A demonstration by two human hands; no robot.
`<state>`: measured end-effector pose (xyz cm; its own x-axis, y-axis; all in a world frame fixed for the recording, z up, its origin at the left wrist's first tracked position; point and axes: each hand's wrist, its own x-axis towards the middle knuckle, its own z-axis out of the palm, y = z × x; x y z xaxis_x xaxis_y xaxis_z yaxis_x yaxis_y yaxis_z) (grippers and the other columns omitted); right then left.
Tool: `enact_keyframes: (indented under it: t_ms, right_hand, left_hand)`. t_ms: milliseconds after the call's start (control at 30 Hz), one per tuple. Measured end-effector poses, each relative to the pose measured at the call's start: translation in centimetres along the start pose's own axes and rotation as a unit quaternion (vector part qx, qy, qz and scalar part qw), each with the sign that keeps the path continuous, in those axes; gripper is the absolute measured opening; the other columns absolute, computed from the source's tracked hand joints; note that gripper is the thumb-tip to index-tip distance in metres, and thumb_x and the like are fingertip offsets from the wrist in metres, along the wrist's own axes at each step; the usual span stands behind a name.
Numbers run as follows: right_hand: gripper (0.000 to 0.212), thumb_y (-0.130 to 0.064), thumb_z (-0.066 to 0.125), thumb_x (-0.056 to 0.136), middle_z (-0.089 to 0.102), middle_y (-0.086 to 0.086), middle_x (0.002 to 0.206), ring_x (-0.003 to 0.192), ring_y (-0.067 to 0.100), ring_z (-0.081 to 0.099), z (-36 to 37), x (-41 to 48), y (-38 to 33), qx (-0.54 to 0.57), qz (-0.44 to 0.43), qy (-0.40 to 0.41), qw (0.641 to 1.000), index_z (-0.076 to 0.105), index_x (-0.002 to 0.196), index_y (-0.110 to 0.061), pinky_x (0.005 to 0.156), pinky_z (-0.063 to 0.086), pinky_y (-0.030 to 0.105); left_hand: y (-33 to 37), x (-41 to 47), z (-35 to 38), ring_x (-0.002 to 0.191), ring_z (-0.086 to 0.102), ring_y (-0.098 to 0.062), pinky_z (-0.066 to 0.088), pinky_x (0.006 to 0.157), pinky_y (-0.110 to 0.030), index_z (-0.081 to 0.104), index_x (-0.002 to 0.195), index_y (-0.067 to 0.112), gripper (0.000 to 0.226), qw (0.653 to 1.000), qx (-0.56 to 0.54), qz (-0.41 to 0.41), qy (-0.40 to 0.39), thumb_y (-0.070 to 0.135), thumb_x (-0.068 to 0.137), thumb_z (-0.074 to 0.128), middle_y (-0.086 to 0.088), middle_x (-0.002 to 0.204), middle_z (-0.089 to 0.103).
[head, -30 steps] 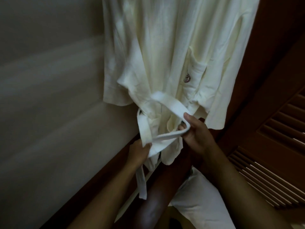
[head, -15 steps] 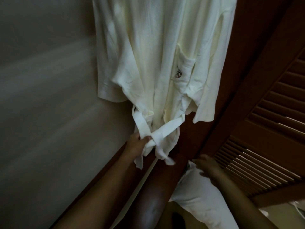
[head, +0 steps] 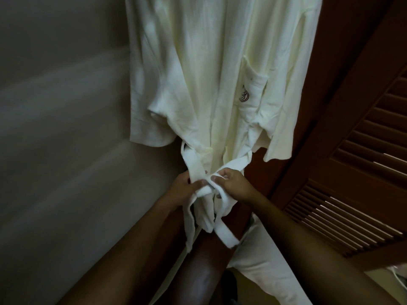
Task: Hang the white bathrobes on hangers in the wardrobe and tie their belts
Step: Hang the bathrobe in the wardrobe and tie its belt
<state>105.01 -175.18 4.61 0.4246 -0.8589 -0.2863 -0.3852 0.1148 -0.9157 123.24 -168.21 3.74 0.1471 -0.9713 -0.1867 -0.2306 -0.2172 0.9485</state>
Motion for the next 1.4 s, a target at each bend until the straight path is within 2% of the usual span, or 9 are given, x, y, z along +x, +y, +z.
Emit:
enact_keyframes:
  t_ms: [200,300,367,433,600,1067,1167,1267,1400]
  right_hand:
    - [0.019,-0.038,0.064,0.096,0.070,-0.005,0.086,0.083,0.009,0.066,-3.7,4.1,-1.1,-0.135,-0.075,0.076,0.985,0.070,0.087,-0.022,0.072,0.048,0.028]
    - [0.017,-0.035,0.063,0.098,0.067,-0.011,0.087,0.083,-0.002,0.059,-6.0,6.2,-1.4,-0.168,-0.097,0.116,0.974,0.068,0.089,-0.021,0.067,0.037,0.011]
    - [0.013,-0.032,0.063,0.098,0.067,-0.011,0.086,0.082,-0.003,0.058,-7.4,7.5,-1.7,-0.175,-0.120,0.135,0.968,0.067,0.090,-0.023,0.066,0.036,0.008]
    - [0.009,-0.028,0.064,0.098,0.067,-0.010,0.086,0.082,-0.001,0.060,-8.5,8.5,-1.9,-0.169,-0.148,0.139,0.964,0.068,0.091,-0.024,0.069,0.038,0.010]
    - [0.019,-0.023,0.065,0.099,0.071,0.004,0.095,0.083,0.010,0.061,-11.3,10.2,0.1,-0.166,-0.118,0.181,0.962,0.074,0.105,-0.008,0.067,0.037,0.000]
    - [0.021,-0.021,0.058,0.101,0.072,0.019,0.099,0.092,0.038,0.068,-17.2,10.1,4.0,-0.315,-0.029,0.257,0.913,0.070,0.106,-0.005,0.077,0.042,0.032]
    - [0.024,-0.016,0.058,0.094,0.072,0.023,0.086,0.078,0.039,0.071,-16.3,10.2,6.3,-0.349,-0.041,0.233,0.907,0.071,0.094,0.003,0.073,0.045,0.035]
    - [0.040,-0.027,0.069,0.089,0.062,0.011,0.110,0.099,0.025,0.062,-14.5,10.8,6.8,-0.318,0.050,0.056,0.945,0.061,0.121,-0.004,0.082,0.042,0.029]
    - [0.049,-0.029,0.086,0.080,0.064,-0.009,0.108,0.099,0.008,0.062,-9.6,12.7,3.5,-0.188,0.031,-0.013,0.982,0.057,0.119,-0.024,0.083,0.050,0.025]
  left_hand:
    - [0.7,3.7,-1.2,0.109,0.063,-0.007,0.052,0.089,-0.021,0.057,0.137,0.016,0.064,0.974,0.172,-0.065,-0.130,0.021,0.080,0.086,0.006,0.123,0.064]
    - [-0.1,6.8,-2.1,0.104,0.070,-0.011,0.054,0.094,-0.026,0.066,0.120,0.014,0.058,0.994,0.078,-0.069,0.011,0.031,0.070,0.092,0.002,0.109,0.071]
    - [-0.7,8.3,-3.4,0.098,0.073,-0.017,0.056,0.093,-0.031,0.076,0.109,0.011,0.021,0.991,0.108,-0.051,0.054,0.017,0.089,0.078,-0.006,0.101,0.076]
    - [-1.7,9.7,-4.9,0.076,0.073,-0.005,0.055,0.073,-0.018,0.079,0.092,0.016,0.025,0.978,0.162,-0.026,0.127,0.006,0.102,0.058,0.000,0.084,0.075]
    - [2.4,14.5,-7.8,0.066,0.058,-0.012,0.038,0.053,-0.007,0.078,0.090,0.000,0.011,0.950,0.224,-0.002,0.219,0.011,0.089,0.076,-0.014,0.082,0.073]
    - [-2.7,16.0,-13.6,0.080,0.068,-0.030,0.039,0.070,-0.024,0.078,0.092,0.000,0.012,0.894,0.289,-0.078,0.332,0.003,0.087,0.068,-0.018,0.092,0.075]
    - [-3.4,15.0,-12.4,0.090,0.070,-0.036,0.038,0.069,-0.024,0.075,0.093,-0.005,0.008,0.911,0.316,-0.069,0.254,-0.001,0.089,0.070,-0.021,0.095,0.073]
    - [-2.6,14.5,-9.8,0.105,0.059,-0.017,0.040,0.062,-0.015,0.068,0.120,0.009,0.036,0.956,0.261,-0.118,0.065,-0.004,0.086,0.072,0.000,0.111,0.062]
    - [-0.3,16.1,-6.0,0.117,0.061,-0.014,0.046,0.084,-0.017,0.060,0.132,0.016,0.058,0.981,0.191,-0.032,-0.013,0.008,0.080,0.085,0.004,0.123,0.061]
